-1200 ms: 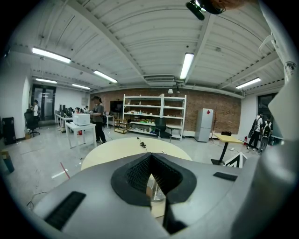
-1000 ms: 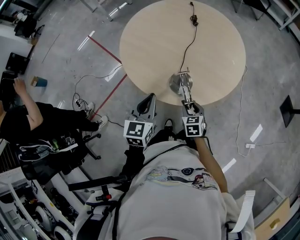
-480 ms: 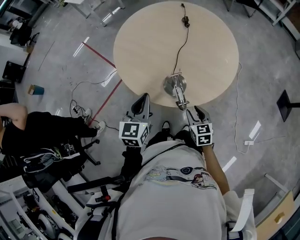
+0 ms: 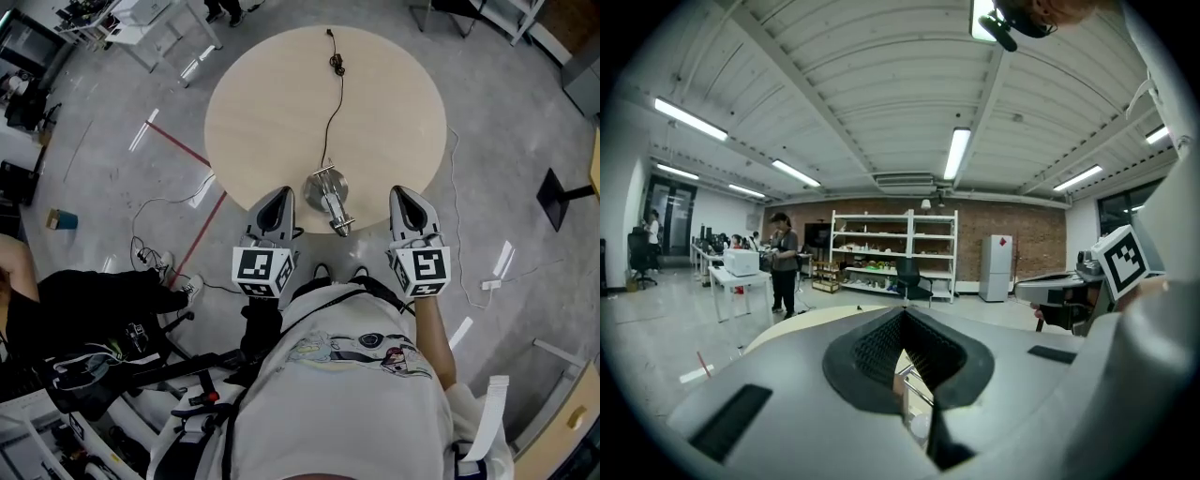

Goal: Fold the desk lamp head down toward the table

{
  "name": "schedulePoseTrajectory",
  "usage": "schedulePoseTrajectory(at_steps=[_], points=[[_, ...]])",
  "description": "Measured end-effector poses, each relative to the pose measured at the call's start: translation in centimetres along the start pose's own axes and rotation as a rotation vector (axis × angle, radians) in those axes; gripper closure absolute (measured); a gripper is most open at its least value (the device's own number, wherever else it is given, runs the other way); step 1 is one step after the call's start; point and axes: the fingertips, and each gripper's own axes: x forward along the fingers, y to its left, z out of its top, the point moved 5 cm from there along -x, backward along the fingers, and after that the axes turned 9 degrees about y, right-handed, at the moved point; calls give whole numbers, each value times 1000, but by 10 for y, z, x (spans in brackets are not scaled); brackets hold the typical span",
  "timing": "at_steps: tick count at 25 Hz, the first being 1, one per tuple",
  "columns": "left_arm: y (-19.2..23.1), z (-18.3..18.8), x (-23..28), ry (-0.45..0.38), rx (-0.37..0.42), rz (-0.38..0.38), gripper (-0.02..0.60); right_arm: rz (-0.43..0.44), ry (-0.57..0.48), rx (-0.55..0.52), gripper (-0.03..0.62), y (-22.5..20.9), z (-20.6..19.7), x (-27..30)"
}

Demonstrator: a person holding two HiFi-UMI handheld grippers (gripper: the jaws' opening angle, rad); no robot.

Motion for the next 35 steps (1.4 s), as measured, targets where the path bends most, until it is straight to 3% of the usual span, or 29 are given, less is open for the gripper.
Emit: schedulePoseTrajectory(at_steps=[12, 35], points=[[-1, 22, -3, -52, -7, -8, 578, 0, -84, -6, 589, 1, 42, -11], [-1, 21, -13, -65, -25, 15, 578, 36, -113, -1, 589, 10, 53, -10]])
